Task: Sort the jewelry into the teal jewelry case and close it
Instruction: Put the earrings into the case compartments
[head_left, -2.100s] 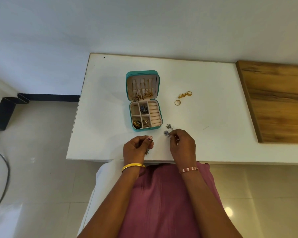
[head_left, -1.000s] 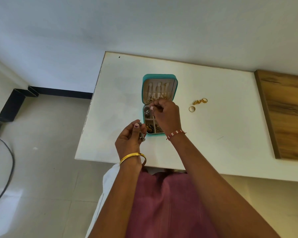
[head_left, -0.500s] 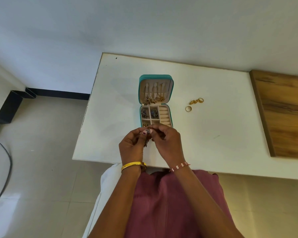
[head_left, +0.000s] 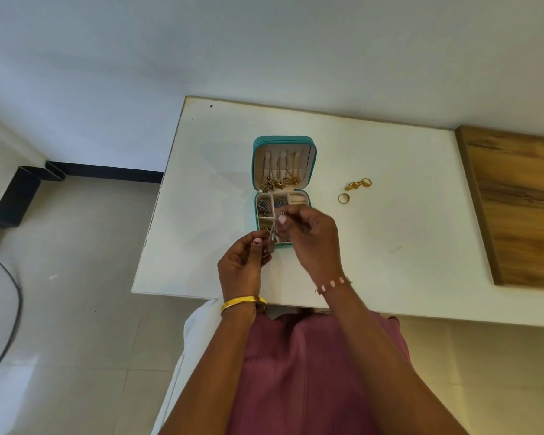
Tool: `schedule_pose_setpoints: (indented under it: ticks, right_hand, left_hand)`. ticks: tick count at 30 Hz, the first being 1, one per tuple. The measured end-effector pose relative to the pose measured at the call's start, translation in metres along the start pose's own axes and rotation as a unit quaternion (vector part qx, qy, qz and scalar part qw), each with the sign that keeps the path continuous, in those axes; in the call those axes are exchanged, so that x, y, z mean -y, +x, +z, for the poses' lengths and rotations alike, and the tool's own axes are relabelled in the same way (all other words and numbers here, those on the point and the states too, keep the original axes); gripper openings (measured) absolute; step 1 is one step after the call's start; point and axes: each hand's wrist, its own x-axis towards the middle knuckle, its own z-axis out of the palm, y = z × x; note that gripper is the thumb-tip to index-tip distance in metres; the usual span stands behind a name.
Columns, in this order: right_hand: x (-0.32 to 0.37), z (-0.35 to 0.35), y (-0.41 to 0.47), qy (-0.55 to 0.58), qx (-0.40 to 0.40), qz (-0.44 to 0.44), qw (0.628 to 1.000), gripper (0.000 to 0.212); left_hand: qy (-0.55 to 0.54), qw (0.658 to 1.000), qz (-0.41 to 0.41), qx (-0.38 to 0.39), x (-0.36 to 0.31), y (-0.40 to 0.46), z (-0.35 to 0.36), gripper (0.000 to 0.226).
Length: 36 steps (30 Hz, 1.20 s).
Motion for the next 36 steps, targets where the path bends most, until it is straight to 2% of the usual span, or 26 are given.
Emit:
schedule_pose_setpoints:
  ticks: [3,5,7,12,17,21,29,33,36]
  right_hand:
    - [0.011,0.0,0.018,0.126,0.001,0.048,0.991,0.013]
    - [0.014,0.0,0.03,0.162,0.0,0.067,0.984,0.014]
    - [0.012,0.003,0.04,0.134,0.0,0.067,0.989,0.015]
    - [0.003,0.015,0.052,-0.031,0.03,0.034,0.998,0.016]
    - [0.001,0.02,0.051,-0.091,0.015,0.009,0.996,0.014]
    - [0.006,0.018,0.048,-0.066,-0.004,0.014,0.998,0.013]
    - [0.017,0.008,0.038,0.11,0.006,0.07,0.991,0.012]
    - [0.012,0.008,0.038,0.095,-0.005,0.077,0.992,0.01]
    - [0.006,0.013,0.043,0.034,0.006,0.07,0.997,0.01]
  left_hand:
    - [-0.016,0.999,-0.024,-0.031,0.003,0.005,-0.002,0.016]
    - [-0.023,0.998,-0.04,-0.051,0.004,0.008,-0.004,0.016]
    - [-0.028,0.996,-0.057,-0.064,0.006,0.011,-0.006,0.017]
    - [-0.033,0.994,-0.073,-0.071,0.007,0.012,-0.005,0.017]
    - [-0.045,0.993,-0.08,-0.072,0.006,0.011,-0.003,0.02]
    - [-0.051,0.993,-0.086,-0.068,0.006,0.011,-0.004,0.022]
    - [-0.053,0.993,-0.089,-0.065,0.007,0.011,-0.004,0.017]
    - [-0.053,0.993,-0.088,-0.064,0.007,0.011,-0.004,0.017]
    - [-0.051,0.993,-0.088,-0.067,0.005,0.01,-0.004,0.018]
